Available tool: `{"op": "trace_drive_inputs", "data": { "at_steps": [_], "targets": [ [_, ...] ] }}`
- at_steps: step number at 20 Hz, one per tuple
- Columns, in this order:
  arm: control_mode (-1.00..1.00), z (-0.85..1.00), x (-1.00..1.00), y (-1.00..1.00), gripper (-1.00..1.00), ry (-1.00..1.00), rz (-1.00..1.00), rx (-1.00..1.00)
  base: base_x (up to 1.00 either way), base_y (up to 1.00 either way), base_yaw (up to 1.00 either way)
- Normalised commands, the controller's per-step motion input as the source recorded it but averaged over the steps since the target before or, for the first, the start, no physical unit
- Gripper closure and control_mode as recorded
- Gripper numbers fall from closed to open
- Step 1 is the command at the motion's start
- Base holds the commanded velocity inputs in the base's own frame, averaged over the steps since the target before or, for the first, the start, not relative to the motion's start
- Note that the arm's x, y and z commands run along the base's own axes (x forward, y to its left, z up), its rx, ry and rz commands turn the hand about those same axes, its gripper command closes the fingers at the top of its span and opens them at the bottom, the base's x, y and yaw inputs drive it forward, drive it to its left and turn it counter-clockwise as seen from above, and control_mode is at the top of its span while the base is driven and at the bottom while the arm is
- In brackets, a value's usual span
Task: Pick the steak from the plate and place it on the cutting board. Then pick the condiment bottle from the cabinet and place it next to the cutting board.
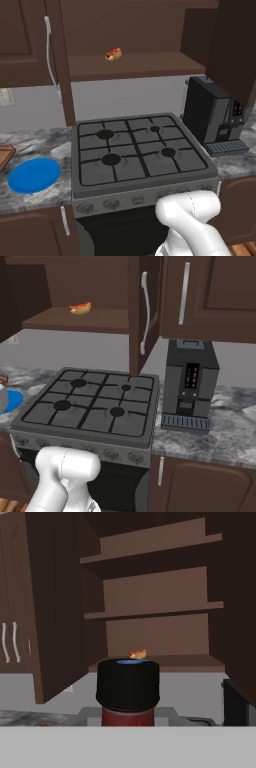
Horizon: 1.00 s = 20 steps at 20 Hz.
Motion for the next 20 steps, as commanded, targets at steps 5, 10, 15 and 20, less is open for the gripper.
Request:
{"op": "trace_drive_inputs", "data": {
  "at_steps": [5, 10, 15, 20],
  "targets": [
    [1.0, 0.0, 0.0, 0.0, 1.0, 0.0, 0.0, 0.0, -0.48, 0.0, 0.0],
    [1.0, 0.0, 0.0, 0.0, 1.0, 0.0, 0.0, 0.0, -0.51, 0.0, 0.0],
    [1.0, 0.0, 0.0, 0.0, 1.0, 0.0, 0.0, 0.0, -0.5, 0.0, 0.0],
    [1.0, 0.0, 0.0, 0.0, 1.0, 0.0, 0.0, 0.0, -0.36, 0.07, 0.0]
  ]
}}
